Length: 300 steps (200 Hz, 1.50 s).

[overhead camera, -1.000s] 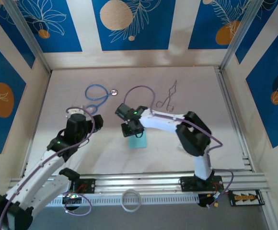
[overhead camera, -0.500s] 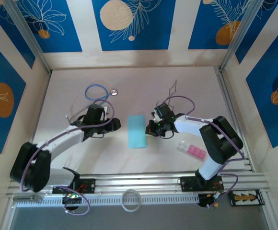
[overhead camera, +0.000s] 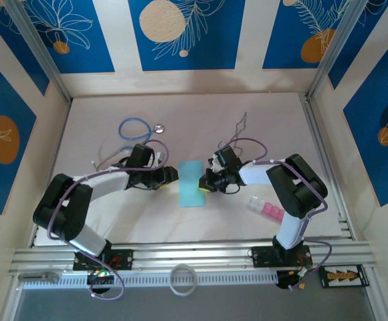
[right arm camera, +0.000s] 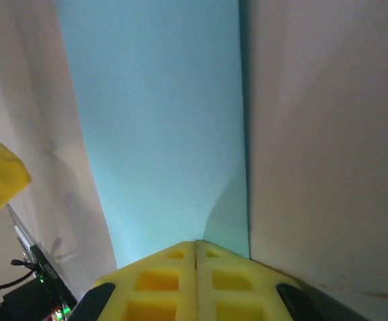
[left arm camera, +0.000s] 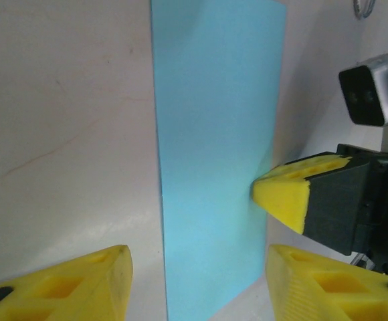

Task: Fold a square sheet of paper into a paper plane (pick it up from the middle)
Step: Third fold the triangle at the center of the table.

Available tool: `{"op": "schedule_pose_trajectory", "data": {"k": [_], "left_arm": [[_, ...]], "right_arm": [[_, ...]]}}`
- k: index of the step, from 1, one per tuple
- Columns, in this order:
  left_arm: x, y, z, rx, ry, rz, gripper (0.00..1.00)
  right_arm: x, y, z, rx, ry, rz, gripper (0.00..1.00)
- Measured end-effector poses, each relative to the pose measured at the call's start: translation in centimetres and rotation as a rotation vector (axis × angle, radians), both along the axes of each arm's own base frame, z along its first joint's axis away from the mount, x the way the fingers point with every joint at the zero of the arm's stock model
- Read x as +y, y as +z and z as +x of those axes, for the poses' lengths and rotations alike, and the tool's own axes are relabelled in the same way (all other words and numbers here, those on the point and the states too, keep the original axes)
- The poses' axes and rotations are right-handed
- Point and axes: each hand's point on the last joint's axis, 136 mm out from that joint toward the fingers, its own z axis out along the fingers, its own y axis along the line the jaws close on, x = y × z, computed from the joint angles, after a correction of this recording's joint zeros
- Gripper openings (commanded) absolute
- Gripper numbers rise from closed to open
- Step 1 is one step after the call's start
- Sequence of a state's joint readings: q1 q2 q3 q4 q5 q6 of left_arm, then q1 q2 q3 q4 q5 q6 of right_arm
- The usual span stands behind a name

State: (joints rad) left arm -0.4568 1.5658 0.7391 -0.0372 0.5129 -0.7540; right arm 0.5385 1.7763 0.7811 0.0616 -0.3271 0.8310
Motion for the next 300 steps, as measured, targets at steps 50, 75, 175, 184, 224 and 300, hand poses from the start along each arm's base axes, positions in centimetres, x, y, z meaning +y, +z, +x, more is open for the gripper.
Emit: {"op": "schedule_pose_trajectory", "data": {"k": [50,75,175,184,224,300], "left_arm": [[-1.1,-1.5,-0.9,0.063,-0.043,-0.004,0.46],[-1.8,-1.8,-1.0,0.074,-0.057,-0.002,0.41],[-2.6,-2.8,-1.7,0.111,-0.074,0.011,0.38],[-2.7,-2.8,-1.8,0.111,-0.076,0.011,0.37],[-2.8,-2.8,-1.9,0.115,-0.082,0.005,0.36],[-3.4,-2.5,-1.4,0.106,-0.069,-0.029,0.39]], "right_arm": [[-0.1,0.0,0.0,0.010,-0.037,0.064,0.02],[-0.1,0.0,0.1,0.015,-0.043,0.066,0.02],[-0.1,0.0,0.0,0.016,-0.044,0.064,0.02],[-0.1,0.0,0.0,0.016,-0.044,0.064,0.02],[-0.1,0.0,0.0,0.016,-0.045,0.063,0.02],[-0.1,0.0,0.0,0.015,-0.045,0.062,0.01]]}}
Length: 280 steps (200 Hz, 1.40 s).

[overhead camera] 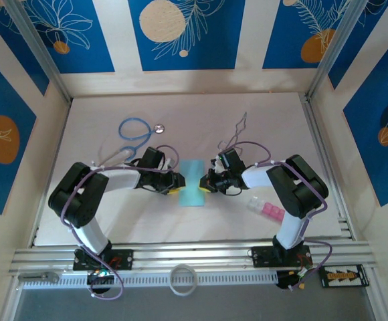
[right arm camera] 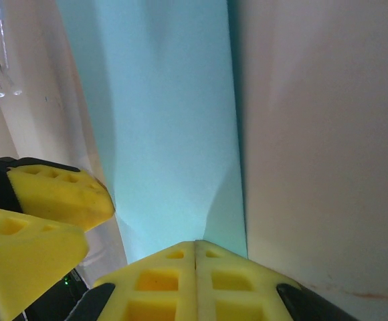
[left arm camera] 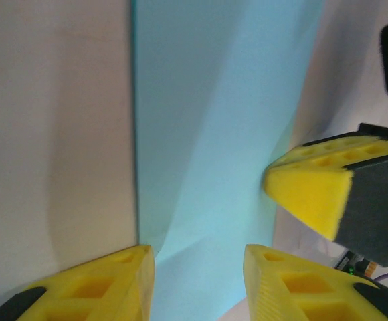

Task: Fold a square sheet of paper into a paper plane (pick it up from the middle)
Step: Third fold the triangle at the center of the table.

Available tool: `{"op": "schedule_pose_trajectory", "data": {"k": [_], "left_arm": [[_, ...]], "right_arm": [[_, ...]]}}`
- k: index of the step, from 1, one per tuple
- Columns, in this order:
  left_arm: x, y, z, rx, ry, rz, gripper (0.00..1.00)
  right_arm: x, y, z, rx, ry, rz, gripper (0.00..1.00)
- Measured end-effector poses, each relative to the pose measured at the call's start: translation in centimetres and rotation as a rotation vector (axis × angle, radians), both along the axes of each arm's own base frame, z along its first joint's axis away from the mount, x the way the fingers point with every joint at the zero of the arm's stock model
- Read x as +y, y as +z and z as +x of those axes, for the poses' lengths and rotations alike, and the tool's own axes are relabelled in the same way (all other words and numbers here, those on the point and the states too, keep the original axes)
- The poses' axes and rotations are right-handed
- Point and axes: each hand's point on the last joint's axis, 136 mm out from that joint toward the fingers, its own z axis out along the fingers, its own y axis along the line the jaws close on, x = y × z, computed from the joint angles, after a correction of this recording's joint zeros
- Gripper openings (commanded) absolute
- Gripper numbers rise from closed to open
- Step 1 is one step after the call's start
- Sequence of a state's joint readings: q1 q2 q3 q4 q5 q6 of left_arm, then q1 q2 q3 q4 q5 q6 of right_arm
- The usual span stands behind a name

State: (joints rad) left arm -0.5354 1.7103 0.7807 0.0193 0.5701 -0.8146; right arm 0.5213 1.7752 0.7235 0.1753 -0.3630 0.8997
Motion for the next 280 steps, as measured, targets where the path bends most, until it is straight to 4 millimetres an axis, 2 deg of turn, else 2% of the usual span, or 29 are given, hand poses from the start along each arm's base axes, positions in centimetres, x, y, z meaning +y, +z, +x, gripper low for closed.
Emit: {"op": "schedule_pose_trajectory", "data": {"k": [64,114,146,204,280], "left_arm": [[-0.8,0.8,0.7,-0.022,0.032,-0.067,0.41],[1.1,1.1,-0.1,-0.030,0.042,0.032,0.44],[1.4,1.8,-0.9,-0.021,0.040,0.038,0.44],[0.9,-0.1,-4.3,0.055,-0.009,0.054,0.42],[0.7,-0.7,-4.5,0.077,-0.017,0.063,0.42]], "right_arm": [[0.0,0.0,0.0,0.000,0.000,0.000,0.02],[0.0,0.0,0.0,0.001,-0.002,-0.003,0.01],[0.0,0.0,0.0,0.001,-0.002,-0.004,0.02],[0.0,0.0,0.0,0.001,-0.002,-0.004,0.01],[0.0,0.0,0.0,0.002,-0.002,-0.004,0.01]]}}
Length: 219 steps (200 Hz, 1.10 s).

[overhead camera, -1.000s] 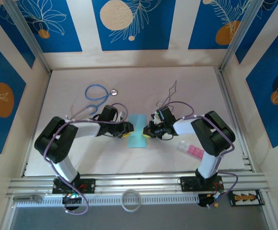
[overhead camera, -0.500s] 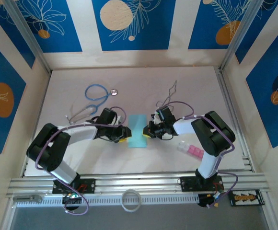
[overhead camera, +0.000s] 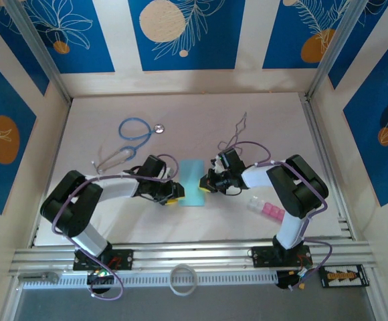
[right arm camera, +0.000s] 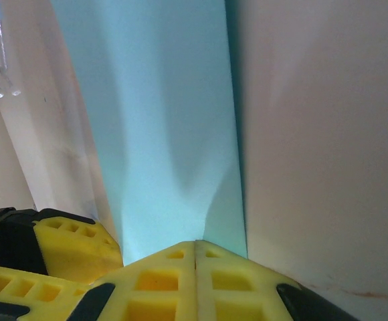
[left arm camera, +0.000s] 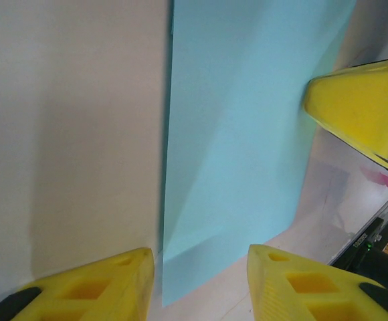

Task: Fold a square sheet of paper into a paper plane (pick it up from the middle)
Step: Third fold the triangle at the center of the table.

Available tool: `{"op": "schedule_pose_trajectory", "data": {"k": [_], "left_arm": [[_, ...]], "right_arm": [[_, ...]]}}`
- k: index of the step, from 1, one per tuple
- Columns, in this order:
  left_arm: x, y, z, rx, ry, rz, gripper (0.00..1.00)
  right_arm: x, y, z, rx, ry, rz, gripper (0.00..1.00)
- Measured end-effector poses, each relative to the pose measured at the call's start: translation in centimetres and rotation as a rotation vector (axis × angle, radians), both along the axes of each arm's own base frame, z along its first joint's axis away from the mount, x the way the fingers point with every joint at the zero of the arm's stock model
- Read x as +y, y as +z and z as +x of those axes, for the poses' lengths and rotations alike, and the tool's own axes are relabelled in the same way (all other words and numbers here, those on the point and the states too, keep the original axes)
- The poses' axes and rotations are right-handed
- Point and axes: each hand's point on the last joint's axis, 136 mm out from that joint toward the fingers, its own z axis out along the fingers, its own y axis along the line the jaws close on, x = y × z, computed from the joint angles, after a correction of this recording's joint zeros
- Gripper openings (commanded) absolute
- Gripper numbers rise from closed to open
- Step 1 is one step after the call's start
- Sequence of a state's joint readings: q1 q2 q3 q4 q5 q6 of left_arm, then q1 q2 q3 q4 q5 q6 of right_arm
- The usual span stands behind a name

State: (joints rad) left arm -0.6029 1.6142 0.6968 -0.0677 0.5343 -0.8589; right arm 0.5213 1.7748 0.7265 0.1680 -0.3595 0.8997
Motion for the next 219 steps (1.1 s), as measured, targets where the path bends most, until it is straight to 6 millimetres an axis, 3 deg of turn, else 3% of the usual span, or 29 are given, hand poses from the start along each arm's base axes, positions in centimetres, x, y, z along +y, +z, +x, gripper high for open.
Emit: {"op": "schedule_pose_trajectory", "data": {"k": [66,155,219], "left_arm": [[-0.8,0.2,0.5,-0.006,0.010,-0.037,0.40],[-2.0,1.1,1.9,-0.073,0.025,-0.085,0.46],[-1.5,1.3,3.3,-0.117,0.063,-0.079,0.45]], "right_arm": [[0.0,0.0,0.0,0.000,0.000,0.000,0.01],[0.0,0.0,0.0,0.002,0.001,-0.002,0.01],[0.0,0.0,0.0,0.002,0.003,-0.004,0.01]]}}
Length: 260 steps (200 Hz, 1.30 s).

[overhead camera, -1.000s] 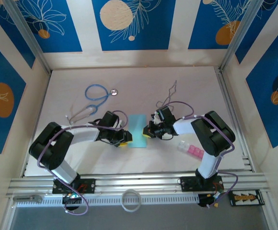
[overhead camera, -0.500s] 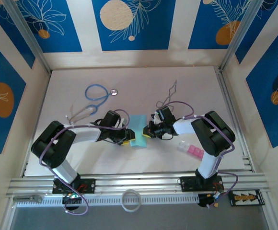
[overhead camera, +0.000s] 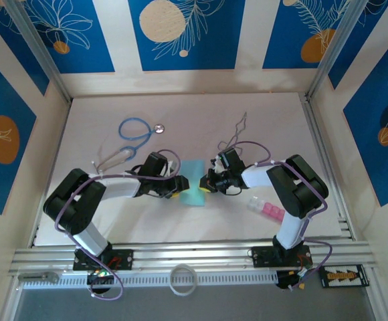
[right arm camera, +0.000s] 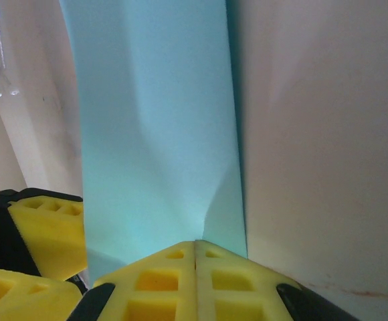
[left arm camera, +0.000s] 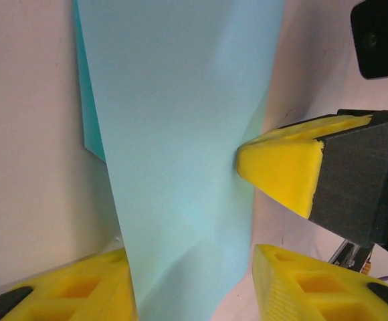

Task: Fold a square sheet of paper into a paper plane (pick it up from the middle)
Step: Third fold the triangle at the center of the table.

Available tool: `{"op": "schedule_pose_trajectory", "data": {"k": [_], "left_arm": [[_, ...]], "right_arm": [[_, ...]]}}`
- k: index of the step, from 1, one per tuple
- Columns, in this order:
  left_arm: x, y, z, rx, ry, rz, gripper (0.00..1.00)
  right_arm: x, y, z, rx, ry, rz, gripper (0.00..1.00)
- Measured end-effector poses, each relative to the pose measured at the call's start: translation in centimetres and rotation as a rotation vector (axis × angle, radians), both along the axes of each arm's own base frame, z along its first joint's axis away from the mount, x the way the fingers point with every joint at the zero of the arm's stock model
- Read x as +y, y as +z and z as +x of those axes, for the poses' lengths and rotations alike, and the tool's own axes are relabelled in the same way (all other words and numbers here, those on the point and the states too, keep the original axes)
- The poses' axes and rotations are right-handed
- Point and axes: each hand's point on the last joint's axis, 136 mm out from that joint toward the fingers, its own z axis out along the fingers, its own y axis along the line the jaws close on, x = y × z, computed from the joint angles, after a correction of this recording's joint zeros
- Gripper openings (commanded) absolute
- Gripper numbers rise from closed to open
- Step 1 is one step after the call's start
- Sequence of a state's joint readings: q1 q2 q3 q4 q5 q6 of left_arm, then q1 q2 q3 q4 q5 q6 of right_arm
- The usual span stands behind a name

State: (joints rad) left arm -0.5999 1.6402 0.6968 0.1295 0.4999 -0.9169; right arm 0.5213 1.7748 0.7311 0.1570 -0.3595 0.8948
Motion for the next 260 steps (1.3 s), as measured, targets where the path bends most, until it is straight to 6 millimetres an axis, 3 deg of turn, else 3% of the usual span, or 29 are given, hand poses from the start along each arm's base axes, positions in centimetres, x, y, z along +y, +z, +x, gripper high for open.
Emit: {"op": "schedule_pose_trajectory", "data": {"k": [63,101,112,128,145,170,214,234,260], "left_arm": [[0.0,0.6,1.1,-0.022,0.016,-0.012,0.31],[0.3,0.2,1.3,-0.018,0.024,0.001,0.08],[0.4,0.1,1.3,-0.009,0.030,0.006,0.05],[0.5,0.0,1.2,0.000,0.035,0.006,0.01],[0.5,0.0,1.2,0.017,0.053,0.002,0.00],[0.7,0.0,0.9,0.054,0.094,-0.009,0.00],[1.5,0.3,0.4,0.114,0.192,-0.024,0.00],[1.7,0.4,0.5,0.136,0.235,-0.029,0.00],[1.8,0.4,0.5,0.161,0.272,-0.035,0.00]], "right_arm": [[0.0,0.0,0.0,-0.002,0.002,0.000,0.02],[0.0,0.1,0.0,-0.013,0.012,0.002,0.05],[0.0,0.2,-0.1,-0.024,0.023,-0.004,0.06],[-0.1,0.3,-0.5,-0.040,0.045,-0.026,0.13],[-0.2,0.7,-0.9,-0.070,0.071,-0.052,0.27],[0.3,3.0,-1.4,-0.182,0.127,-0.070,0.37],[2.1,8.2,-2.7,-0.474,0.220,-0.091,0.41],[3.6,8.4,-4.8,-0.642,0.330,-0.134,0.43],[5.1,6.7,-8.5,-0.847,0.518,-0.193,0.45]]}}
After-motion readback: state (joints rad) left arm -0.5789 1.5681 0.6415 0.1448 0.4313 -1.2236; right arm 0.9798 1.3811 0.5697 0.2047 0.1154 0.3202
